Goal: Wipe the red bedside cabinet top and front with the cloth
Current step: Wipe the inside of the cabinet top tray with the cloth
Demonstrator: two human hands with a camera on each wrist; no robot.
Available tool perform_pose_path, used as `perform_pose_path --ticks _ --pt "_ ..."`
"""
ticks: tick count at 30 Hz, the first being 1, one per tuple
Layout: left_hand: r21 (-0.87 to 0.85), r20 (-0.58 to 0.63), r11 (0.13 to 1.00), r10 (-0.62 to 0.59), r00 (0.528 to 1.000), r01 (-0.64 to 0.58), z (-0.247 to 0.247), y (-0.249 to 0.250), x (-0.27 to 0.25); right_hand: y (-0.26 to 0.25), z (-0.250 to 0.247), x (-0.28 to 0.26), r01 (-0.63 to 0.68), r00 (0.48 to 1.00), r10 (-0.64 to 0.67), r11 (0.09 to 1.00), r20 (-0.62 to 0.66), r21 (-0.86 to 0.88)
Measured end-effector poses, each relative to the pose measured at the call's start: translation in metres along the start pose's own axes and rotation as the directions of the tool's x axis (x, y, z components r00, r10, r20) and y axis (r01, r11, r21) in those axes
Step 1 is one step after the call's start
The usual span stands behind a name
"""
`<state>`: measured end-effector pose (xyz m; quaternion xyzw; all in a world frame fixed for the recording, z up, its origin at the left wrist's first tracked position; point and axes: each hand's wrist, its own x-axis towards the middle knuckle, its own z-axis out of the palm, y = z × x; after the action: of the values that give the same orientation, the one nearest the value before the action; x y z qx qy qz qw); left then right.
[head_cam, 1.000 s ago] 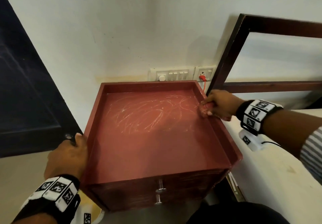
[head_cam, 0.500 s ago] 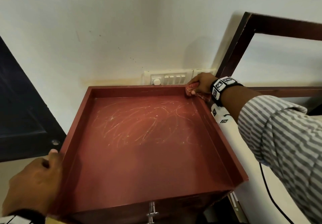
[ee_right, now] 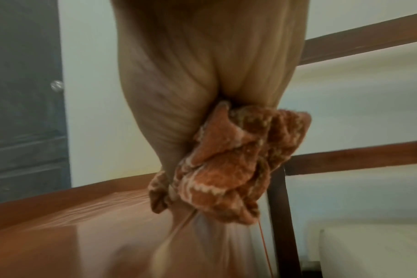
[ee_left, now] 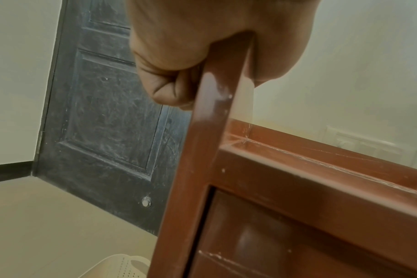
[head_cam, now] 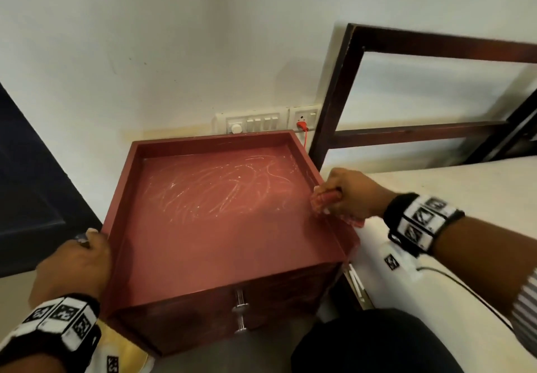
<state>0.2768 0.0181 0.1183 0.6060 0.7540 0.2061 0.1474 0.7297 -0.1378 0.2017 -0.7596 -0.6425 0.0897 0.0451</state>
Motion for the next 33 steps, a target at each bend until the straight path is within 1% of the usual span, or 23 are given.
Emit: perform_pose_path --ticks 2,4,8,9,10,11,13,14,15,17,18,20,22,25,27,28,29,31,33 --pt "-0.023 -0.013 0.999 0.033 0.999 -0.033 -0.004 0.006 -0.005 -0.006 0.012 -0.037 -0.046 0.996 0.05 0.997 -0.074 0.055" --pt "-0.037 -0.026 0.999 0.024 0.999 -0.025 -0.008 0.008 -0.011 -0.013 0.025 -0.064 -0.058 0.989 0.067 0.996 -0.135 0.067" --pt "-0.059 -0.024 0.998 -0.007 1.0 0.005 -0.011 0.009 -0.014 -0.033 0.043 -0.092 -0.124 0.979 0.122 0.992 -0.163 -0.001" --pt "-0.066 -0.02 0.998 -0.016 1.0 0.014 -0.012 0.009 -0.014 -0.041 0.044 -0.097 -0.144 0.976 0.143 0.99 -0.166 0.008" --pt "-0.071 -0.018 0.997 -0.024 1.0 0.023 -0.012 0.011 -0.014 -0.048 0.045 -0.101 -0.164 0.97 0.17 0.985 -0.173 0.05" --pt "-0.071 -0.014 0.997 -0.039 0.999 0.038 -0.013 0.012 -0.014 -0.058 0.048 -0.104 -0.163 0.961 0.189 0.977 -0.2 0.14" --pt "-0.068 0.002 0.997 -0.045 0.999 0.045 -0.013 0.013 -0.013 -0.076 0.057 -0.102 -0.129 0.931 0.235 0.927 -0.28 0.351" --pt "-0.064 0.009 0.997 -0.045 0.999 0.046 -0.014 0.013 -0.012 -0.083 0.064 -0.096 -0.124 0.915 0.26 0.909 -0.308 0.398" --pt "-0.063 0.013 0.997 -0.049 0.999 0.05 -0.015 0.013 -0.011 -0.087 0.072 -0.089 -0.15 0.905 0.295 0.896 -0.308 0.418" --pt "-0.068 0.011 0.996 -0.05 0.999 0.051 -0.014 0.013 -0.011 -0.095 0.085 -0.075 -0.266 0.878 0.408 0.85 -0.25 0.454" --pt "-0.072 0.01 0.996 -0.049 0.999 0.049 -0.014 0.013 -0.012 -0.098 0.088 -0.068 -0.331 0.858 0.468 0.82 -0.214 0.466" --pt "-0.084 0.006 0.995 -0.046 0.999 0.047 -0.013 0.013 -0.012 -0.103 0.09 -0.058 -0.401 0.817 0.544 0.774 -0.191 0.489" --pt "-0.087 0.006 0.995 -0.043 0.999 0.043 -0.012 0.012 -0.01 -0.106 0.089 -0.047 -0.447 0.797 0.581 0.752 -0.166 0.484" --pt "-0.091 0.013 0.994 -0.052 0.999 0.053 -0.01 0.013 -0.01 -0.109 0.075 -0.03 -0.474 0.783 0.607 0.721 -0.133 0.506" --pt "-0.093 0.017 0.994 -0.056 0.998 0.058 -0.01 0.014 -0.009 -0.117 0.067 -0.021 -0.456 0.797 0.595 0.703 -0.1 0.546" --pt "-0.09 0.016 0.995 -0.052 0.999 0.054 -0.01 0.015 -0.009 -0.125 0.069 -0.016 -0.439 0.813 0.576 0.705 -0.088 0.557" --pt "-0.087 0.014 0.995 -0.05 0.999 0.051 -0.01 0.014 -0.009 -0.136 0.072 -0.012 -0.406 0.84 0.536 0.725 -0.086 0.556" --pt "-0.085 0.014 0.995 -0.046 0.999 0.047 -0.011 0.014 -0.01 -0.167 0.09 -0.005 -0.264 0.918 0.382 0.792 -0.109 0.55" --pt "-0.086 0.014 0.995 -0.045 0.999 0.046 -0.012 0.014 -0.011 -0.207 0.108 -0.006 -0.073 0.978 0.164 0.849 -0.131 0.523"
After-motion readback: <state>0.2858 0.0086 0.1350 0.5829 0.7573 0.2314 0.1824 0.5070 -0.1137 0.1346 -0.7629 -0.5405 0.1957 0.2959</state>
